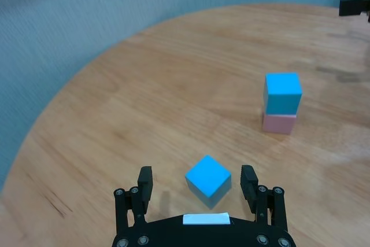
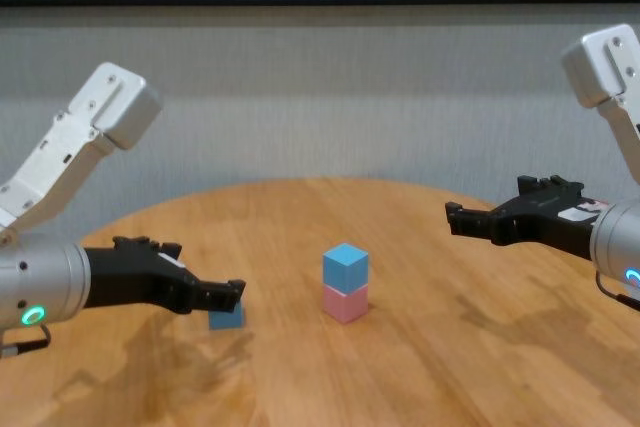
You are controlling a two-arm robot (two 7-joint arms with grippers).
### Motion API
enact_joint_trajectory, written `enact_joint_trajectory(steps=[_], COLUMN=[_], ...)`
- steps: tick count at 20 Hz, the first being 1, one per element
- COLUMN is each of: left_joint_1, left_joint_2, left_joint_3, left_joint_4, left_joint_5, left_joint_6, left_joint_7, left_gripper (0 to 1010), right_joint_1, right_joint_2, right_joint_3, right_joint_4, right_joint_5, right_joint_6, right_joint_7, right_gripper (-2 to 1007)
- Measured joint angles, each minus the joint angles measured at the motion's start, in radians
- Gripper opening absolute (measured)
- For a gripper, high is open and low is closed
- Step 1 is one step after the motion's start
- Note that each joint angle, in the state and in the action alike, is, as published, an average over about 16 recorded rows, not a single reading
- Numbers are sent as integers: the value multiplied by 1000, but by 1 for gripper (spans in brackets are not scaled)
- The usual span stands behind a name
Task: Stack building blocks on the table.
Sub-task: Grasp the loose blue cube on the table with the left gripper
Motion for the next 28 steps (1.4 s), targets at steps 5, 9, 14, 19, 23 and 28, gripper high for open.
enact_joint_trajectory(steps=[5,9,14,19,23,28], left_joint_1=[-3,-6,-13,-23,-34,-52], left_joint_2=[-11,-18,-28,-36,-41,-48], left_joint_3=[3,8,15,20,25,31], left_joint_4=[18,35,57,81,103,136], left_joint_5=[-13,-21,-28,-32,-34,-33], left_joint_6=[3,4,0,-7,-14,-26], left_joint_7=[0,-1,-3,-4,-4,-8], left_gripper=[1000,1000,1000,1000,1000,1000], right_joint_1=[0,0,0,1,1,1], right_joint_2=[0,0,1,1,1,1], right_joint_3=[0,0,0,0,-1,-1], right_joint_4=[0,-1,-1,-1,-1,-1], right_joint_5=[0,-1,-1,-1,-1,-1], right_joint_6=[0,-1,-1,-1,-1,-2], right_joint_7=[0,0,0,0,0,0], right_gripper=[1004,1005,1005,1005,1004,1004])
